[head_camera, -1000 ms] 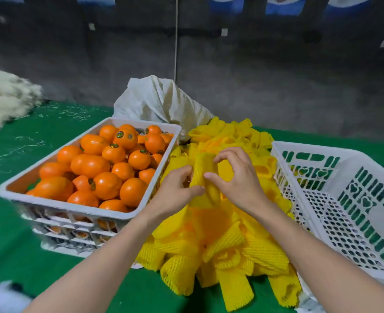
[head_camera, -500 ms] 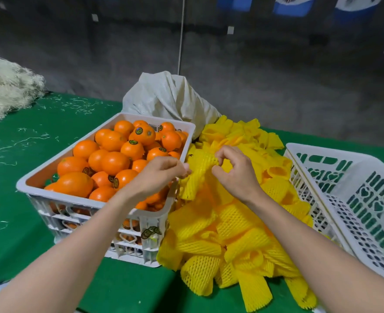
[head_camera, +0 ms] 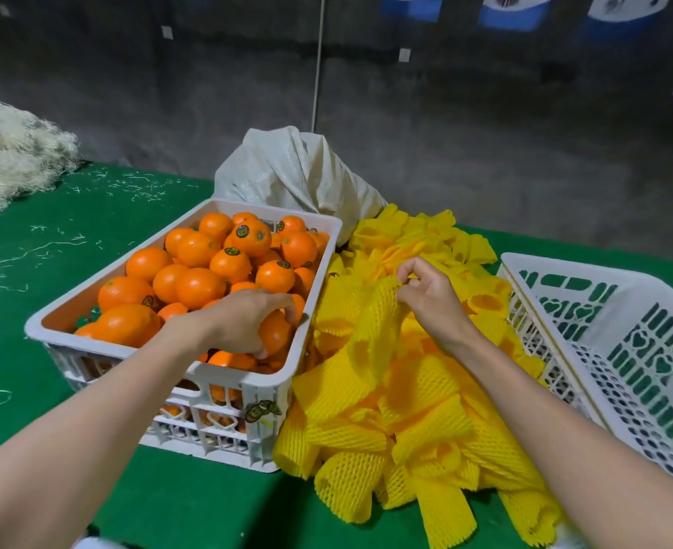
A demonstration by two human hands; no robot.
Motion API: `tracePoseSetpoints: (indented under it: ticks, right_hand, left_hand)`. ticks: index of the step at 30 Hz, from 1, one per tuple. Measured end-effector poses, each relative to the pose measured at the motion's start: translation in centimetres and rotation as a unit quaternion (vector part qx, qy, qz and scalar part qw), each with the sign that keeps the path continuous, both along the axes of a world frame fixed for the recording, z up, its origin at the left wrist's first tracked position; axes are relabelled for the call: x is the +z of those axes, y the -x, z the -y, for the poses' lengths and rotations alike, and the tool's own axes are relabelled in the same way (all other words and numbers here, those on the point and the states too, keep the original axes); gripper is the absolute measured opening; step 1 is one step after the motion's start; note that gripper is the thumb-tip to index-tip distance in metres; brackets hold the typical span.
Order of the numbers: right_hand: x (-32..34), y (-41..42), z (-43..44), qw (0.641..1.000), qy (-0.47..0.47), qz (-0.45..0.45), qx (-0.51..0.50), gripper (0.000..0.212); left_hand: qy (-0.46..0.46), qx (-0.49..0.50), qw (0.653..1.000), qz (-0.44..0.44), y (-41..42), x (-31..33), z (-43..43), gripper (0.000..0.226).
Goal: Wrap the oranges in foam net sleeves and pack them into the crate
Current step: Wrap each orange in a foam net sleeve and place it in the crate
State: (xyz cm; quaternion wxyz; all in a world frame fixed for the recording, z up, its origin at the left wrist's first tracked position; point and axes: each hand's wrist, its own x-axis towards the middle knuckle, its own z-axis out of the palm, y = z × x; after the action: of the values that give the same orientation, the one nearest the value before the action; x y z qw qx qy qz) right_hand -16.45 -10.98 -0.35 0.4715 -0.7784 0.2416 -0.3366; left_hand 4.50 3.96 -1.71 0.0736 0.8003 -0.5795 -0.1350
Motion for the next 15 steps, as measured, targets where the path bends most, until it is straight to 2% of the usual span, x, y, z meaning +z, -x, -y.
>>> tracePoseSetpoints:
  ticks: [3, 5, 7, 9, 12, 15]
  right_hand:
    - [0.2, 0.7, 0.1, 0.998, -0.057, 0.006, 0.003, 0.028]
    - [0.4, 1.2, 0.1, 0.997, -0.077, 0.013, 0.003, 0.028]
    - [0.6, 1.6, 0.1, 0.996, -0.090, 0.020, 0.004, 0.029]
    - [0.8, 1.7, 0.0, 0.993, -0.110, 0.031, 0.012, 0.030]
    - [1.1, 1.8, -0.2, 0.986, -0.156, 0.048, 0.032, 0.027]
    - [1.4, 1.9, -0.2, 0.977, -0.200, 0.063, 0.047, 0.023]
  left_hand:
    - [0.026, -0.020, 0.998, 0.055, -0.5, -0.8, 0.0, 0.061]
    - [0.104, -0.025, 0.993, 0.045, -1.0, -0.9, -0.2, 0.058]
    - [0.226, -0.018, 0.972, -0.059, -1.3, -0.4, -0.3, 0.061]
    - [0.315, -0.011, 0.928, -0.200, -1.0, 0.7, -0.2, 0.062]
    - [0.355, 0.007, 0.858, -0.371, 0.9, 1.9, 0.7, 0.059]
    - [0.345, 0.031, 0.792, -0.502, 3.6, 1.8, 2.3, 0.063]
